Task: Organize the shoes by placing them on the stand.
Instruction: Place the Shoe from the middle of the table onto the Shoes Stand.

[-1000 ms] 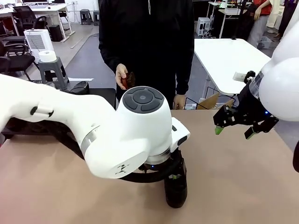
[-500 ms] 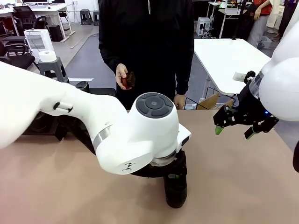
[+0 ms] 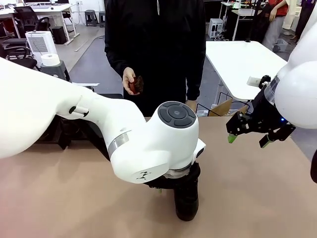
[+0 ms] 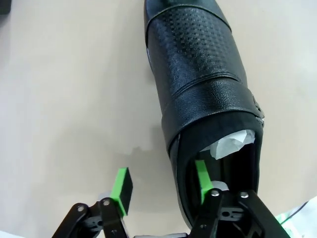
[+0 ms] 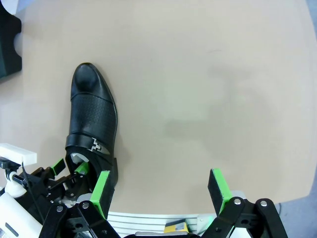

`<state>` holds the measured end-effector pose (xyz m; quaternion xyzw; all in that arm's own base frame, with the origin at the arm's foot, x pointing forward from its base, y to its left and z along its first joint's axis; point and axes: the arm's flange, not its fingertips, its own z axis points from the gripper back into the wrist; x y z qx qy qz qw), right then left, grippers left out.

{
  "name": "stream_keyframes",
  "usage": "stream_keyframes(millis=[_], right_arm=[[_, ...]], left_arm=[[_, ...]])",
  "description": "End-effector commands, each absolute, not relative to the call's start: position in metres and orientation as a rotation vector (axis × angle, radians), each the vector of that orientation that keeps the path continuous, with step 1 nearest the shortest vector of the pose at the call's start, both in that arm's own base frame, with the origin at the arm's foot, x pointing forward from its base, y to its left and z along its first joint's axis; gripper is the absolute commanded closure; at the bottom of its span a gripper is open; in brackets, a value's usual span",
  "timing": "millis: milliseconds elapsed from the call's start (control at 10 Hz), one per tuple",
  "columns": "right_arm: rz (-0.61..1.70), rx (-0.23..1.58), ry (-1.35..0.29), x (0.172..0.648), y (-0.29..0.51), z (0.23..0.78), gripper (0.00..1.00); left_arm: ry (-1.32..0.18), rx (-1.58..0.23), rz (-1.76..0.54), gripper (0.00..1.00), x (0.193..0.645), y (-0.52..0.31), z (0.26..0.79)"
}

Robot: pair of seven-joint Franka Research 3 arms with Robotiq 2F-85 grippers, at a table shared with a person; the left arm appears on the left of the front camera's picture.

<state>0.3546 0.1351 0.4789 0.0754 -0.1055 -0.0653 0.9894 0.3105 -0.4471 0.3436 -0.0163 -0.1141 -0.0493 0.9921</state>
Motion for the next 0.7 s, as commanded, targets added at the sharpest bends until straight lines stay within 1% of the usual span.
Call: stream_keyframes(millis=[0, 100, 600], right_arm=[[-0.134, 0.162, -0.212, 0.358, 0.136, 0.48, 0.0], [-0.134, 0.162, -0.212, 0.358, 0.136, 0.48, 0.0], [-0.134, 0.162, -0.212, 0.358, 0.136, 0.48, 0.0]], left_arm=[[-0.246, -0.021, -0.079, 0.91, 0.311, -0.458, 0.343], [-0.242, -0.03, -0.082, 1.0, 0.311, -0.46, 0.343], [-0.219, -0.036, -0.131, 1.0, 0.305, -0.467, 0.34]])
